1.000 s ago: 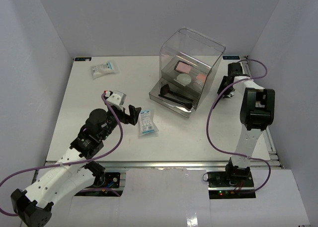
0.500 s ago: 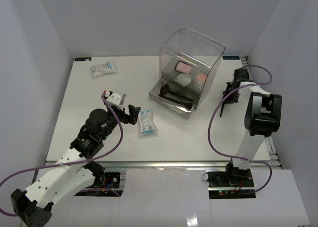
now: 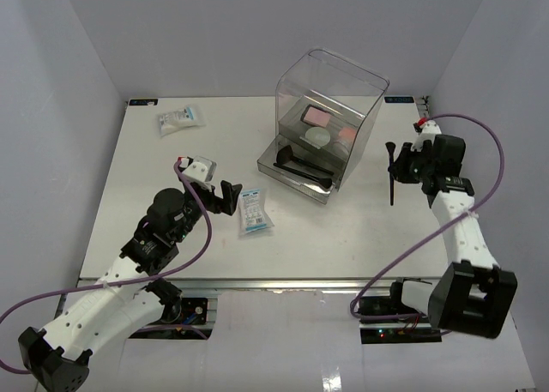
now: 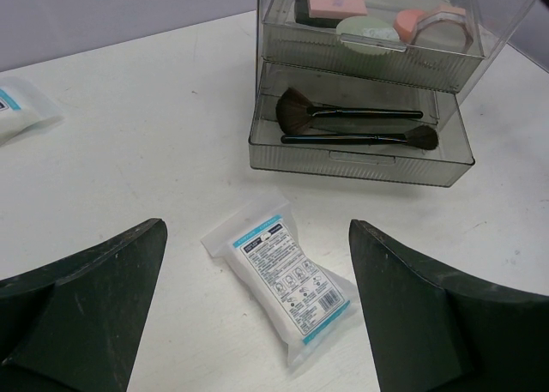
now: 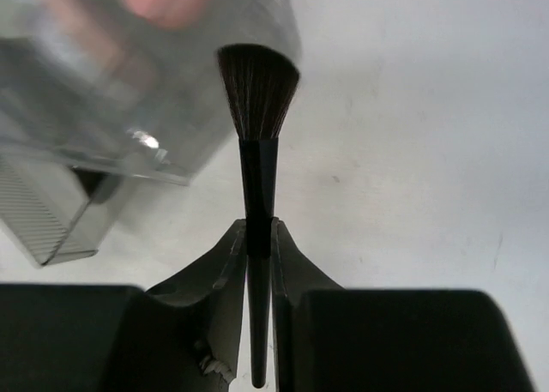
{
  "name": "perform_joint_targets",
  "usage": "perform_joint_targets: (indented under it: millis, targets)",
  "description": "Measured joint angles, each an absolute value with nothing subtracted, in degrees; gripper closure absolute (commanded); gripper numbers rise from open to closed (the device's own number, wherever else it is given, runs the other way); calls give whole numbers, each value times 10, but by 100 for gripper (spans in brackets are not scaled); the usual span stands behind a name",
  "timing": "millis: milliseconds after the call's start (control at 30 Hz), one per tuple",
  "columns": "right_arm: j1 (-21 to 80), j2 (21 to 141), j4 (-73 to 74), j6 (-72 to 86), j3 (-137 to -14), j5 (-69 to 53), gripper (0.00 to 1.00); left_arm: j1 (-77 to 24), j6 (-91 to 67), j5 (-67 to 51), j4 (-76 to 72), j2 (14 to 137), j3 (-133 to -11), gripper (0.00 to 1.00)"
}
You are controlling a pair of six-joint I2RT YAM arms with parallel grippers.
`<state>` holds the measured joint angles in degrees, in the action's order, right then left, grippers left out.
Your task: Organize the makeup
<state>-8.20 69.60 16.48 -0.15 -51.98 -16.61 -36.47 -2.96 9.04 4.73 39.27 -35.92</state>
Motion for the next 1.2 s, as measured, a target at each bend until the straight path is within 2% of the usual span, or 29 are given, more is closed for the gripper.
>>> perform_joint_targets:
  millis: [200,300,433,667,900,967,1200]
  targets:
    - [-69,522,134,-133,-482,-392,92,-365,-29,91,47,393,-359,2]
    - [-22,518,165,-227,-514,-481,92,-365,-29,91,47,393,-359,2]
    - [96,554,211,-317,-558,-505,92,-365,-29,95,47,396,-359,2]
    - [304,676,220,-364,-630,-358,92,-364,-28,105,47,408,-357,2]
    - [338,880,201,-351,-739,-174,90,-361,-25,114,48,412,-355,2]
    - [337,919,195,-349,-758,-138,84,-361,-24,115,48,412,-355,2]
    - [337,977,195,-345,-773,-66,52,-359,-24,114,48,412,-355,2]
